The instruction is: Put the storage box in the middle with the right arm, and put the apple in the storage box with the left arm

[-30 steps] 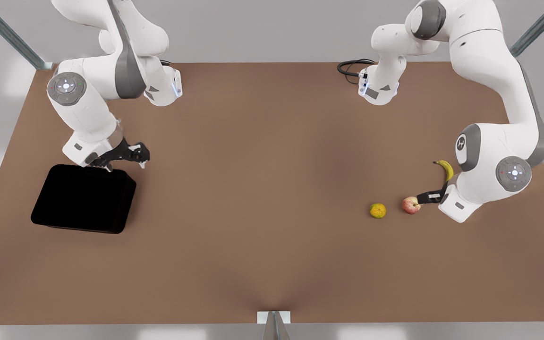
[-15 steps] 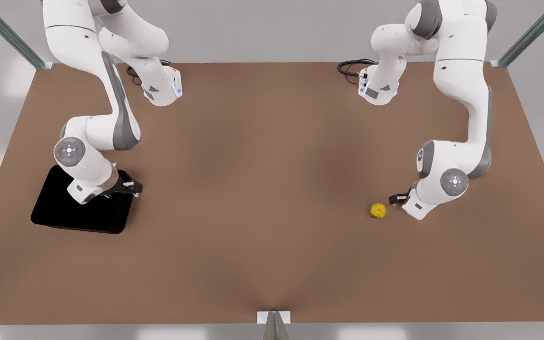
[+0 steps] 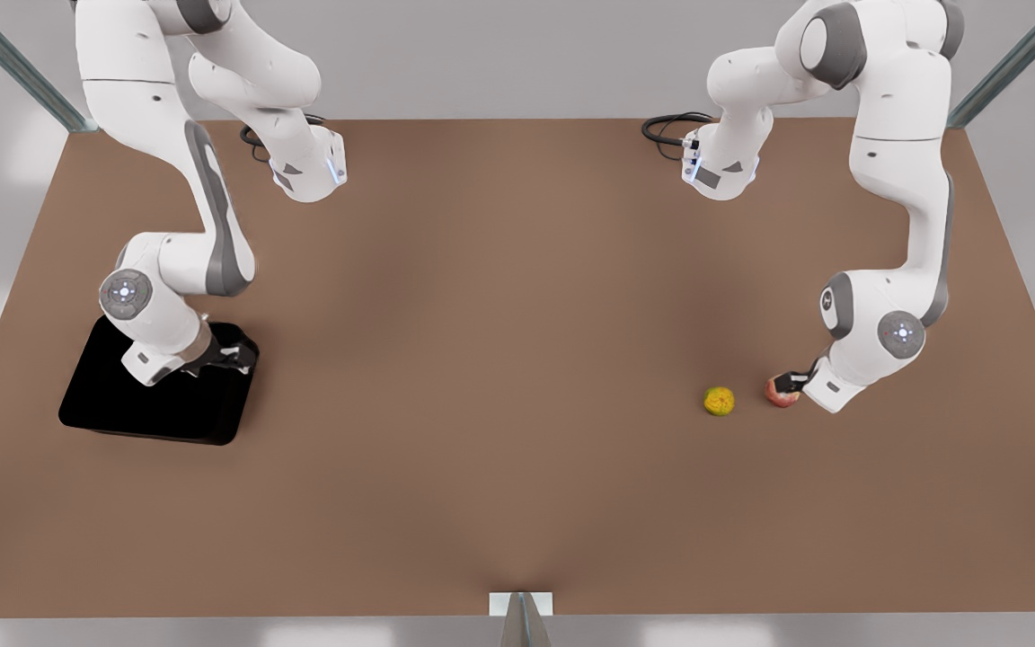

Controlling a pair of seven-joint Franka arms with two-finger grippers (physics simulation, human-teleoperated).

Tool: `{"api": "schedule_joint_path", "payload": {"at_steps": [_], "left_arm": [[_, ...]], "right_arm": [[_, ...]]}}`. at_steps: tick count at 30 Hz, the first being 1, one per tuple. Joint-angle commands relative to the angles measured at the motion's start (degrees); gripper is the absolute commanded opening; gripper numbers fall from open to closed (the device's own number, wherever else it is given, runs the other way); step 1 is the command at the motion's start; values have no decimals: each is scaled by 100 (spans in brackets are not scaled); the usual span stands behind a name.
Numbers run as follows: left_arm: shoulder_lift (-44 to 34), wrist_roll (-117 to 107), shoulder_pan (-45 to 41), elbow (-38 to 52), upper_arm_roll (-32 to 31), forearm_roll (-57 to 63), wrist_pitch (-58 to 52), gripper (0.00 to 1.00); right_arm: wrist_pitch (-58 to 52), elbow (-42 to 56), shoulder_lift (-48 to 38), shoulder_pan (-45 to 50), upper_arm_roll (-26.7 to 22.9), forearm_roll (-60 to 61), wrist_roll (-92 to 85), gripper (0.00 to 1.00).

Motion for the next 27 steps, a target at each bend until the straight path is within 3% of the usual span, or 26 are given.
{"api": "schedule_joint_path", "payload": {"at_steps": [1,6,16,17,19,21,23,27], "left_arm": [[5,-1,-1,0,0,-30,0,100],[269,-1,-1,193,0,-31,211,100],[-39,8,34,-202,0,-39,246,100],[-4,8,34,-246,0,-39,369,100],[84,8,26,-246,0,-39,483,100],[163,8,26,-246,0,-39,615,100],[198,8,8,-307,0,-39,738,100],[277,8,-18,-343,0,-31,844,100]], "right_arm": [[2,0,14,32,-10,0,-5,100],[248,35,549,32,-133,9,-190,100],[467,53,1068,14,-177,18,-199,100],[459,53,1077,14,-177,18,-199,89],[450,53,1077,5,-177,0,-374,46],[441,53,1086,5,-177,0,-383,27],[450,53,1139,5,-177,9,-383,21],[415,62,1130,5,-177,9,-383,21]]}}
